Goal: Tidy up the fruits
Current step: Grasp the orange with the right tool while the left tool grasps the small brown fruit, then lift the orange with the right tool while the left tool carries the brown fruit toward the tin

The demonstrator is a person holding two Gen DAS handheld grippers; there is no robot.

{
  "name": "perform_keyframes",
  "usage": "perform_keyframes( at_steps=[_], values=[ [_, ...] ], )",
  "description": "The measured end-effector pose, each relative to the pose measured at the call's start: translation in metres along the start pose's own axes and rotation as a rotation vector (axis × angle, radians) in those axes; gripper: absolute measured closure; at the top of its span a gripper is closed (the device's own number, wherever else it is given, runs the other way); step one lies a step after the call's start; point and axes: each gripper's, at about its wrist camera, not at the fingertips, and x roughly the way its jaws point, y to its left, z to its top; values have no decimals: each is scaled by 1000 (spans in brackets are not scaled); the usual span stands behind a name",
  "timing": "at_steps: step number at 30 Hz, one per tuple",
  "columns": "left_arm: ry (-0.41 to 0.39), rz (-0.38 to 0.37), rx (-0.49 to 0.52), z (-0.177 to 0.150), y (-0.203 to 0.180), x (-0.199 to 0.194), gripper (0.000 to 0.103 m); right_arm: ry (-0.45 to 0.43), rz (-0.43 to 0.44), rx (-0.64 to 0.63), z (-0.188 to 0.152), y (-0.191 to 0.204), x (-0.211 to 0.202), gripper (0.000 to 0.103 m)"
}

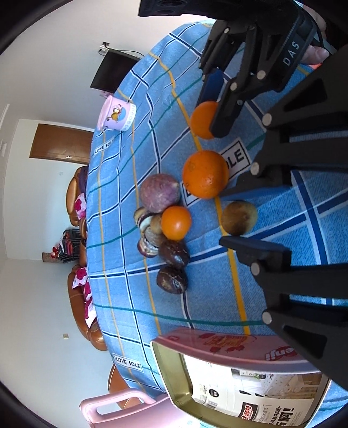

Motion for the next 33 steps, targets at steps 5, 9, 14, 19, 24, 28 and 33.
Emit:
perform_keyframes(
  at_steps=[5,9,14,19,24,28,33],
  values=[
    [-53,15,11,-1,-2,-9,75,-38,-5,-23,-3,3,-6,67],
    [-87,28,22,-1,-4,-14,75,-56,-4,-36,-3,5,-8,67],
    [-127,35,15,-1,-2,-20,75,-80,9,-44,-4,5,-12,67],
    [-157,37,3,-3,0,-25,75,-96,8,-56,-5,6,-14,67],
    [-182,54,5,-4,-2,-28,75,-107,9,-64,-6,7,-15,67],
    [-204,67,9,-5,-3,-30,75,-121,10,-70,-7,8,-17,67],
    [-222,65,2,-5,-1,-33,75,-136,6,-81,-9,9,-19,67]
  ],
)
